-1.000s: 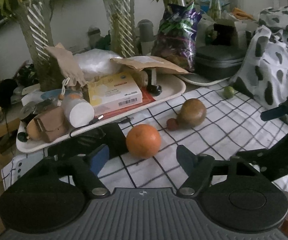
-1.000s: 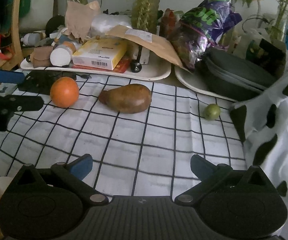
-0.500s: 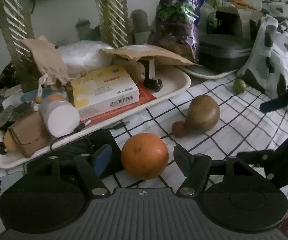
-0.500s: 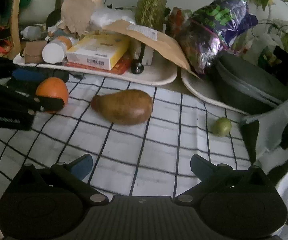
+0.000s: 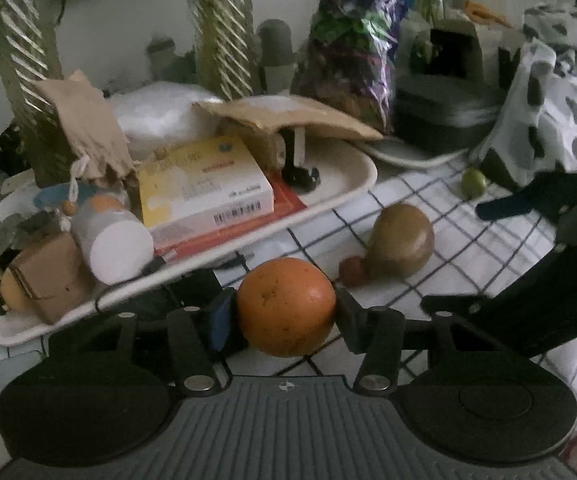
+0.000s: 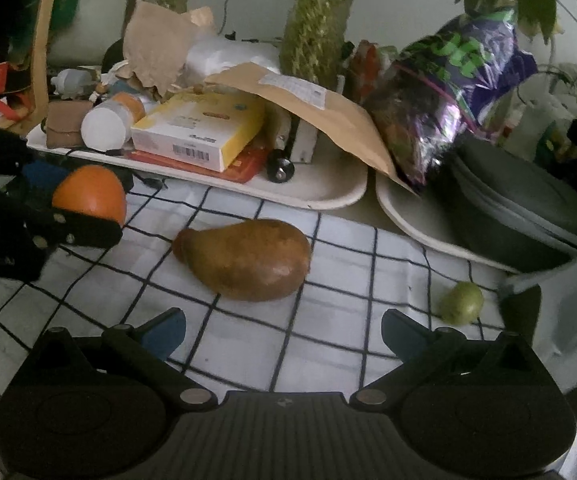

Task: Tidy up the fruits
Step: 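Grasp the large tangerine with the left tool while the right tool grasps the brown pear, then carry the tangerine and pear onto the white plate and open both tools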

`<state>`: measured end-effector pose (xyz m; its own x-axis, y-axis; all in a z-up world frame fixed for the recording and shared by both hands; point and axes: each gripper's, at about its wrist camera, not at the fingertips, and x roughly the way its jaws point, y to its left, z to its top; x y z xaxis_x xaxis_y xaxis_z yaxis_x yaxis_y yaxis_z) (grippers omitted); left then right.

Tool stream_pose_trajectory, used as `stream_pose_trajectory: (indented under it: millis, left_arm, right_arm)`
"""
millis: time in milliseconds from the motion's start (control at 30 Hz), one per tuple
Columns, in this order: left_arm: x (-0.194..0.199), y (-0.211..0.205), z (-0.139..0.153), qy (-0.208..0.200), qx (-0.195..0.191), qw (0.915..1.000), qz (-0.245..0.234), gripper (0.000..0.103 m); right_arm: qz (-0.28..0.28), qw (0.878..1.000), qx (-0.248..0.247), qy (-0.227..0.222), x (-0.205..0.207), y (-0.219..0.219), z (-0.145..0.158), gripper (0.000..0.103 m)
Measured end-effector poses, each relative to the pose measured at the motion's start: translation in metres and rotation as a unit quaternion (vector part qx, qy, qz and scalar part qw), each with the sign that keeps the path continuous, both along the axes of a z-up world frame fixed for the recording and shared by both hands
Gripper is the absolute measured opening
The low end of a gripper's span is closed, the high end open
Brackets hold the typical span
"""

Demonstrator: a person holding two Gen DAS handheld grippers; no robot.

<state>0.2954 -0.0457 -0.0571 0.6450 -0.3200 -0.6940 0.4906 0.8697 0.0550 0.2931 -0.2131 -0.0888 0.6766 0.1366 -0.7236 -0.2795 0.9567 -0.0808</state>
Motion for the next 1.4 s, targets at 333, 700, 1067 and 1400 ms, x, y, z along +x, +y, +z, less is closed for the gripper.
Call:
stream_pose_trajectory:
  millis: [333, 700, 1067, 1400]
  left_arm:
    - [0.004, 0.01, 0.014, -0.012, -0.016, 0.9997, 0.014, 0.05]
    - [0.006, 0.019, 0.014, -0.013, -0.018, 0.9995, 0.02, 0.05]
    - [-0.001, 0.019, 0.022, -0.02, -0.023, 0.9993, 0.02, 0.05]
    - [-0.023, 0.022, 0.041, -0.028, -0.042, 0.9986, 0.017, 0.05]
  right_arm:
    - [0.024, 1.0, 0.011, -0.002, 0.02, 0.012, -0.005, 0.092]
    - [0.04, 0.999, 0.031, -0.004, 0.034, 0.014, -0.002, 0.078]
    - [0.037, 0.999, 0.027, -0.007, 0.024, 0.009, 0.007, 0.073]
    - [0.04, 0.999, 0.033, -0.018, -0.003, 0.01, 0.034, 0.073]
